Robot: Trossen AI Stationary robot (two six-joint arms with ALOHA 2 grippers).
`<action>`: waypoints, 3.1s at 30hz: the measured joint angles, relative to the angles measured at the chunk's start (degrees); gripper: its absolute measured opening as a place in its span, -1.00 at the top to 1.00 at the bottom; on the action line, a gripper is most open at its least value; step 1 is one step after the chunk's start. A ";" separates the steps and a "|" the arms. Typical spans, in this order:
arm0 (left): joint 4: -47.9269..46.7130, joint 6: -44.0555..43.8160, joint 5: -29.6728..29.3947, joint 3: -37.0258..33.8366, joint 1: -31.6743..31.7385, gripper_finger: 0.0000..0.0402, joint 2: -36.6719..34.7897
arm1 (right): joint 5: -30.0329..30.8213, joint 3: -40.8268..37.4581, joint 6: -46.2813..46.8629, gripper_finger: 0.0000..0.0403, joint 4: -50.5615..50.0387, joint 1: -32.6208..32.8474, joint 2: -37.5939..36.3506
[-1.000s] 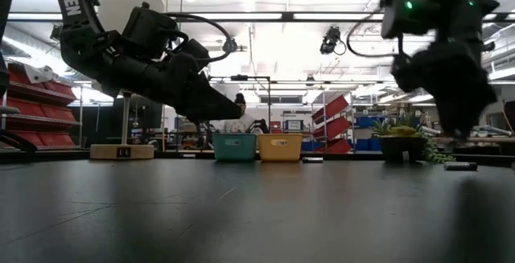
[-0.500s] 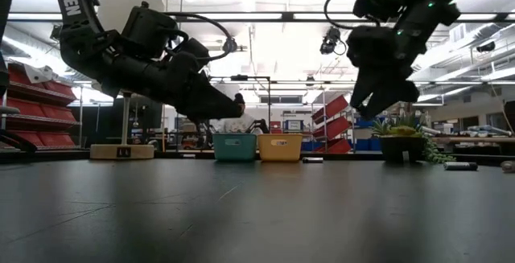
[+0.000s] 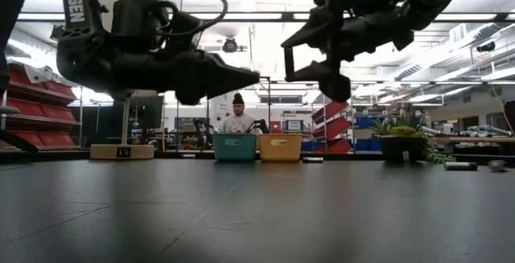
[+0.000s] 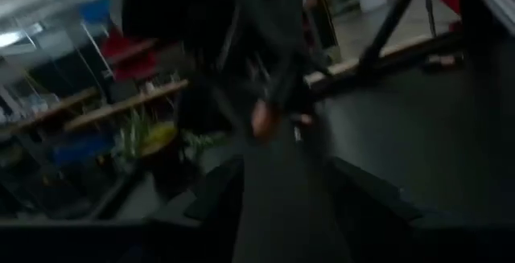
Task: Sort batteries
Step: Put the gold black battery into the blue bin
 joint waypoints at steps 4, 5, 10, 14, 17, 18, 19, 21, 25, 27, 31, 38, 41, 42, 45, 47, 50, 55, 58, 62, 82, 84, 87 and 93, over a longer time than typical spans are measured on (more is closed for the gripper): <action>1.14 1.22 0.15 3.72 -0.62 -0.03 2.39 | 0.01 -0.02 2.00 -0.11 3.44 0.01 3.08; 0.99 1.20 0.27 4.49 -0.65 -0.05 2.94 | 0.01 -0.02 2.35 -0.11 4.67 0.01 3.80; 0.90 1.60 2.14 7.07 -0.98 -0.12 4.82 | -0.65 -0.02 3.68 -0.11 9.58 0.01 5.94; 0.57 1.02 0.61 7.49 -0.90 -0.08 4.92 | -1.52 -0.02 3.88 -0.11 11.28 0.01 5.98; 1.23 1.33 0.10 7.49 -0.90 0.04 4.95 | -1.93 -0.02 3.92 -0.11 11.75 0.07 5.98; 1.83 1.32 0.10 7.50 -0.90 0.11 4.95 | -1.93 -0.02 3.90 -0.11 11.76 0.11 5.98; 2.14 1.27 0.11 7.59 -0.91 0.18 4.95 | -1.93 -0.02 3.90 -0.11 11.71 0.12 5.98; 1.96 1.17 0.13 8.04 -0.92 0.35 4.95 | -1.93 -0.02 3.92 -0.11 11.70 0.15 5.98; 1.43 1.02 0.04 8.35 -0.92 0.68 4.98 | -1.23 -0.02 3.76 -0.13 12.44 0.38 5.96; 1.62 0.83 -1.30 8.39 -0.93 0.68 4.93 | -1.17 0.00 2.28 -0.16 12.19 0.44 5.96; 1.45 0.09 -11.01 8.39 -1.10 0.68 4.20 | 0.04 0.05 0.04 -0.24 12.88 -0.18 5.89; 0.13 1.22 -24.82 7.73 1.56 0.68 0.17 | 0.47 -0.09 1.54 -0.31 12.05 -2.62 0.46; -6.38 3.14 -30.83 7.71 4.54 0.68 -1.87 | 1.47 -0.05 -0.81 -0.30 11.34 -3.73 -3.52; -9.12 3.03 -31.39 7.67 6.05 0.68 -2.56 | 2.03 -0.04 -1.81 -0.29 9.87 -3.99 -4.78; -16.85 -1.42 -29.74 7.93 12.41 0.68 -4.65 | 4.41 -0.04 -4.70 -0.25 1.57 -3.70 -8.08; -24.12 -6.85 -24.54 9.16 16.31 0.68 -5.81 | 7.80 -0.04 -6.52 -0.23 -5.11 -3.21 -9.84; -35.60 -14.44 -16.07 12.69 21.25 0.68 -6.09 | 15.28 -0.04 -8.59 -0.21 -15.49 -2.64 -11.22; -52.81 -20.34 -9.52 20.42 25.58 0.48 -5.89 | 21.18 -0.04 -8.84 -0.17 -28.85 -2.12 -10.65; -60.51 -20.64 -9.08 24.29 26.38 0.21 -5.85 | 23.07 -0.07 -9.19 -0.17 -34.85 -2.18 -9.37; -62.70 -18.55 -9.38 26.44 26.53 -0.01 -5.85 | 26.54 -0.07 -11.48 -0.17 -39.88 -2.13 -7.79; -69.77 -8.44 -25.96 27.18 23.37 0.14 -5.83 | 36.43 -0.07 -6.66 -0.14 -63.62 -3.60 -7.41; -72.60 -6.49 -27.18 28.13 22.27 0.23 -5.79 | 36.40 -0.07 -6.65 -0.14 -64.84 -3.60 -7.41; -72.53 -5.40 -26.98 28.67 21.05 0.38 -5.79 | 36.06 -0.07 -6.75 -0.14 -67.71 -3.99 -7.41; -66.63 -10.08 -26.27 28.67 20.33 0.54 -5.79 | 32.21 -0.07 -6.62 -0.14 -74.43 -4.13 -7.41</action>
